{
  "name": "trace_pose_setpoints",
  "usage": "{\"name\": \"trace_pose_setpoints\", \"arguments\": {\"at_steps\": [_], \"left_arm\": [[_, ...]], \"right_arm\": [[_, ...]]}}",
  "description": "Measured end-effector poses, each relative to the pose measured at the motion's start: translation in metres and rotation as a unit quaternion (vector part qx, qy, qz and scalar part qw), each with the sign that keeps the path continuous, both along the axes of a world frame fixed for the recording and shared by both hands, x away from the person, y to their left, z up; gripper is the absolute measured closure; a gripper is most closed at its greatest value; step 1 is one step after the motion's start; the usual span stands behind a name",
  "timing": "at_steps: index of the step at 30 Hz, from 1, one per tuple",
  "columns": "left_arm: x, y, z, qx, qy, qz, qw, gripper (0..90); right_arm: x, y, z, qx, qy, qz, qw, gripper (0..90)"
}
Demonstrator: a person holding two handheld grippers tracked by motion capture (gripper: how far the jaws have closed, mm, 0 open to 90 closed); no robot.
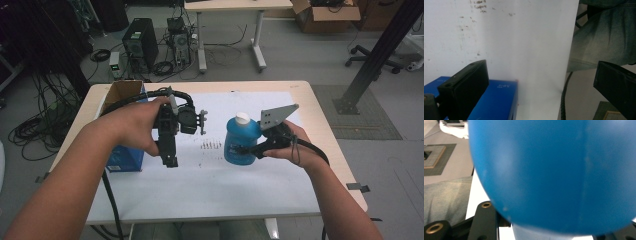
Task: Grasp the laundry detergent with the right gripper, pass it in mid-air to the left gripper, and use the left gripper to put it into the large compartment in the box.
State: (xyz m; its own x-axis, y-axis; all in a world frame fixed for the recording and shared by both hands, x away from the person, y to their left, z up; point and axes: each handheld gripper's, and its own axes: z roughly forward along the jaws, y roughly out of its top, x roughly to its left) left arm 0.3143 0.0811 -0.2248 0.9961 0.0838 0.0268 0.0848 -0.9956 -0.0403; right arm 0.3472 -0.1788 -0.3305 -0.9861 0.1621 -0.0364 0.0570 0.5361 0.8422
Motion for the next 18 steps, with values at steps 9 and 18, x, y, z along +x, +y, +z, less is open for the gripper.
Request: {"name": "trace_pose_setpoints", "arguments": {"at_steps": [9, 18], "left_arm": [[0.000, -0.004, 0.000, -0.005, 0.000, -0.003, 1.0000, 0.4], [-0.001, -0.011, -0.001, -0.006, 0.000, -0.010, 0.9999, 0.4]], "right_arm": [[-0.010, 0.027, -0.006, -0.007, -0.001, 0.039, 0.9992, 46.0], [-0.017, 0.059, -0.014, -0.005, 0.003, 0.069, 0.9976, 45.9]]}}
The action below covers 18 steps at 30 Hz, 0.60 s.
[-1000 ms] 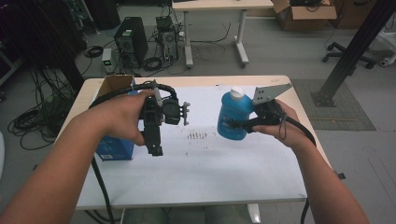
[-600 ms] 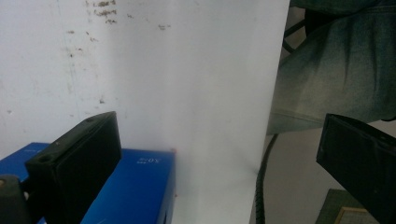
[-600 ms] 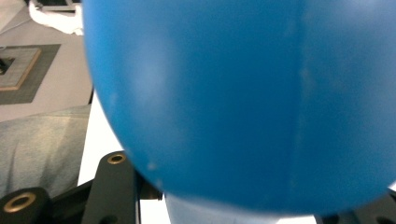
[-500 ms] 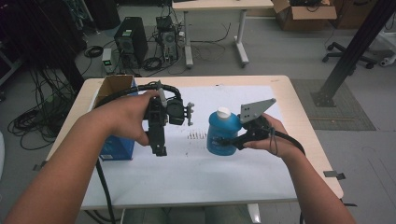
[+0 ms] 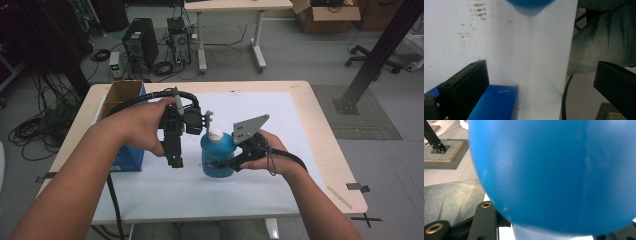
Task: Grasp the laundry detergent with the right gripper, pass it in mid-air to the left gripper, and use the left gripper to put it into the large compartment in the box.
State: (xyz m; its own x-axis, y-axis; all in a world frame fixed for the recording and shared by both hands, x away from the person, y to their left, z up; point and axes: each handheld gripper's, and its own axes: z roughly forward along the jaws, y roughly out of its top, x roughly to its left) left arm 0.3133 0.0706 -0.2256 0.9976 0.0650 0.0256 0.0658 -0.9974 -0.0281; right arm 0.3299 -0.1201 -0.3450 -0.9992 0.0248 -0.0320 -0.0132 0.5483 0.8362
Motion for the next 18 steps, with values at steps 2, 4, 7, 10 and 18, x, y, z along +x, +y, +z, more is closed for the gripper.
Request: {"name": "trace_pose_setpoints", "arguments": {"at_steps": [2, 4, 7, 10, 18], "left_arm": [[0.000, -0.002, 0.000, 0.000, 0.001, -0.002, 1.0000, 0.4], [0.000, -0.003, -0.001, 0.000, 0.002, -0.004, 1.0000, 0.4], [-0.001, -0.005, -0.002, 0.000, 0.004, -0.005, 1.0000, 0.4], [-0.001, -0.006, -0.002, 0.001, 0.004, -0.006, 1.0000, 0.4], [-0.001, -0.007, -0.005, 0.001, 0.006, -0.007, 1.0000, 0.4]], "right_arm": [[-0.001, 0.006, -0.002, 0.000, 0.000, 0.003, 1.0000, 45.9], [-0.001, 0.009, -0.003, -0.001, 0.001, 0.004, 1.0000, 45.9], [-0.002, 0.020, -0.006, 0.000, 0.000, 0.010, 1.0000, 45.8], [-0.003, 0.028, -0.008, -0.002, 0.001, 0.013, 0.9999, 45.8], [-0.004, 0.045, -0.011, 0.001, 0.003, 0.024, 0.9997, 45.8]]}}
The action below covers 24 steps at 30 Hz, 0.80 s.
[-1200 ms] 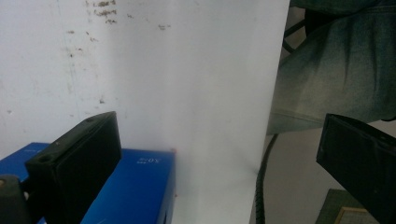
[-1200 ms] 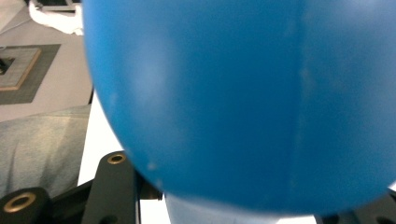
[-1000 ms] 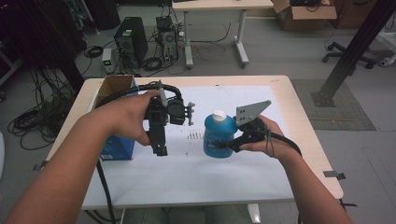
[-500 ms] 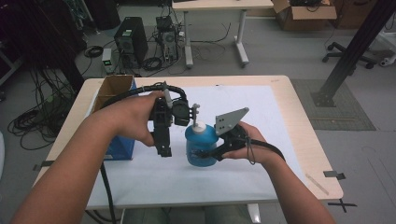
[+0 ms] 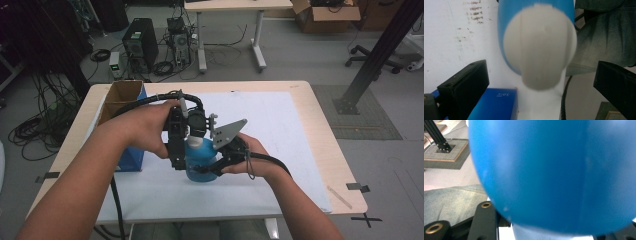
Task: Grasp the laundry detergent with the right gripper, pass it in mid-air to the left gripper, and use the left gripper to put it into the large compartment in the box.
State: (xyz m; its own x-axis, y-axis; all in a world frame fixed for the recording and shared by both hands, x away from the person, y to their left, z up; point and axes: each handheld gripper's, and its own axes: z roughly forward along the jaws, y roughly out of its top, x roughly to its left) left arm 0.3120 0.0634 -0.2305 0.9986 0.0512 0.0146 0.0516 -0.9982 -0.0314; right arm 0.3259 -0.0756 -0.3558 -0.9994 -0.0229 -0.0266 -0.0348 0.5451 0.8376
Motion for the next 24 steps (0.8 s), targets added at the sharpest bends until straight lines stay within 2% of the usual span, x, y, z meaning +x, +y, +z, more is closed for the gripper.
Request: {"name": "trace_pose_setpoints", "arguments": {"at_steps": [7, 19, 20, 24], "left_arm": [[0.000, -0.002, -0.002, 0.000, 0.001, -0.003, 1.0000, 0.4], [0.000, -0.010, -0.006, -0.001, 0.001, -0.008, 1.0000, 0.4], [0.000, -0.011, -0.007, -0.002, 0.001, -0.008, 1.0000, 0.4], [0.000, -0.011, -0.007, 0.000, 0.002, -0.008, 1.0000, 0.4]], "right_arm": [[-0.001, 0.010, -0.001, 0.001, -0.001, 0.005, 1.0000, 45.8], [-0.002, 0.015, 0.003, 0.013, -0.004, 0.004, 0.9999, 45.7], [-0.002, 0.016, 0.004, 0.016, -0.011, 0.006, 0.9998, 45.7], [-0.003, 0.017, 0.004, 0.018, -0.013, 0.005, 0.9998, 45.7]]}}
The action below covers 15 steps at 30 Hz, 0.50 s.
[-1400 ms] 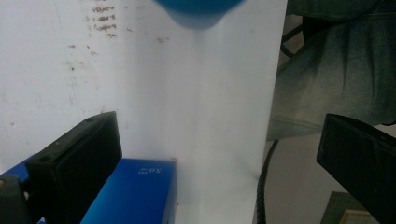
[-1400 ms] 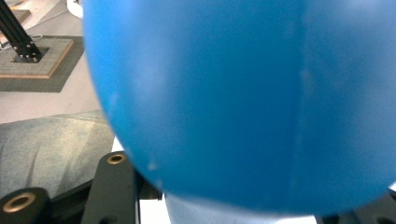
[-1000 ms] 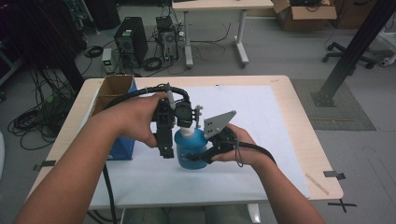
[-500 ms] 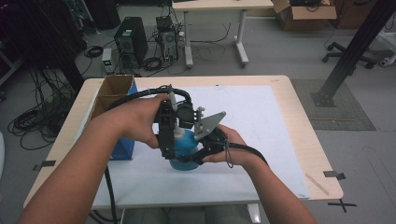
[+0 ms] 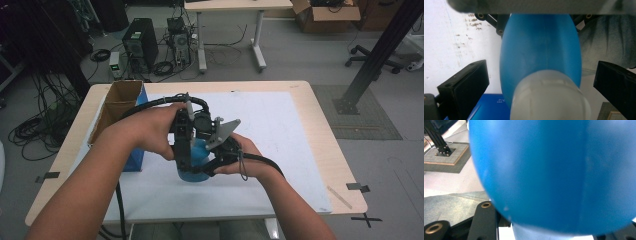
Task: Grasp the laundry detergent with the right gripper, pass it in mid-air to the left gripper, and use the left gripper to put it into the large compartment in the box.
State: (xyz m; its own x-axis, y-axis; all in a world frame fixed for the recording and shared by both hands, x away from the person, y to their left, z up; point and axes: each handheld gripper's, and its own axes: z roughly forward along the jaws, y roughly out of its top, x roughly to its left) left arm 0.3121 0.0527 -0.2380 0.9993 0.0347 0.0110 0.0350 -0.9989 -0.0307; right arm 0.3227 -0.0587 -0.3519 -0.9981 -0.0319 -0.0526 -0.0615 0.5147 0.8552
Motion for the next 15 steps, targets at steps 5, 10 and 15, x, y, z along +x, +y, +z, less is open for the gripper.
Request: {"name": "trace_pose_setpoints", "arguments": {"at_steps": [5, 10, 15], "left_arm": [[-0.0005, 0.0002, -0.0014, 0.000, -0.001, -0.002, 1.0000, 0.7], [-0.0009, 0.0005, -0.0016, 0.001, -0.003, -0.002, 1.0000, 1.3], [-0.0006, 0.0005, -0.0021, 0.001, -0.006, -0.003, 1.0000, 3.3]], "right_arm": [[-0.0001, 0.0010, -0.0001, 0.001, -0.004, 0.000, 1.0000, 45.7], [-0.0011, 0.0015, 0.0011, 0.005, -0.002, -0.001, 1.0000, 45.7], [-0.0019, 0.0012, 0.0022, 0.006, 0.004, -0.001, 1.0000, 45.7]]}}
